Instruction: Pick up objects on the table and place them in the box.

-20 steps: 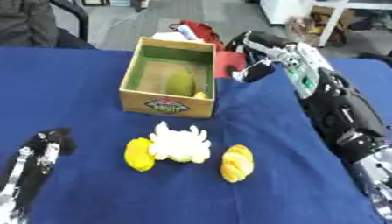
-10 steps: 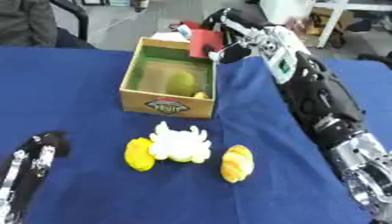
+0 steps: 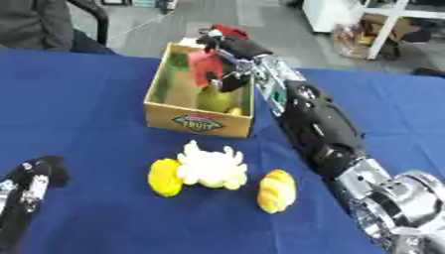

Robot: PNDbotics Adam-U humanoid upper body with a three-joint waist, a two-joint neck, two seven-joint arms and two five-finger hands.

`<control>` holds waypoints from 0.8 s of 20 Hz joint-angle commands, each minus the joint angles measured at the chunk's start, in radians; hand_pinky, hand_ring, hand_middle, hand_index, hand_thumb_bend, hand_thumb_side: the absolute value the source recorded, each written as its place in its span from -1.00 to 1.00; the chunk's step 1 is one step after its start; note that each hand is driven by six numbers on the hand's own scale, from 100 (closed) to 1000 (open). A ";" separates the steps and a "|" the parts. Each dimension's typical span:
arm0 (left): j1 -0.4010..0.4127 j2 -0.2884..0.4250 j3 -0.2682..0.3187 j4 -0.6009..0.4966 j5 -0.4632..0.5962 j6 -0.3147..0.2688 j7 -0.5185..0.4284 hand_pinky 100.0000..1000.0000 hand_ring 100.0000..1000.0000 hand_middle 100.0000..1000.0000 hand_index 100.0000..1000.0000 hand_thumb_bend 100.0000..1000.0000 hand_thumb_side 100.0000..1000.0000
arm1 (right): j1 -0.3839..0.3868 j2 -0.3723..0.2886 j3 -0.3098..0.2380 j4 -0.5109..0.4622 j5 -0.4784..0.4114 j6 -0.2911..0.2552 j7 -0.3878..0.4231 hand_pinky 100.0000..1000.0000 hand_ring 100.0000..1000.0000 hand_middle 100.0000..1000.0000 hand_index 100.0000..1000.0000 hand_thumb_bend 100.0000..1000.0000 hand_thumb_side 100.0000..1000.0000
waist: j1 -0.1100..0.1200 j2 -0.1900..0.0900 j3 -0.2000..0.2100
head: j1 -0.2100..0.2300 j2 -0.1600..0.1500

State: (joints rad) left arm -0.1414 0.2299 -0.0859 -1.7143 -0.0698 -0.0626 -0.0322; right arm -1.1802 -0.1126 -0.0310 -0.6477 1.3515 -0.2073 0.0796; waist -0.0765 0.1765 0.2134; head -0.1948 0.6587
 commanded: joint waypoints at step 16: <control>0.035 0.018 0.024 -0.013 -0.006 -0.001 0.024 0.24 0.16 0.04 0.43 -1.00 0.42 | 0.256 -0.321 0.277 -0.565 -0.636 -0.301 0.275 0.62 0.79 0.84 1.00 -1.00 -0.50 | -0.018 -0.045 -0.119 | 0.051 0.036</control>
State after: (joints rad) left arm -0.1034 0.2300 -0.0709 -1.7141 -0.0706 -0.0625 -0.0139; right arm -0.9131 -0.3762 0.2253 -1.1311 0.7864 -0.4903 0.3006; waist -0.0854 0.1613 0.0953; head -0.1482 0.6901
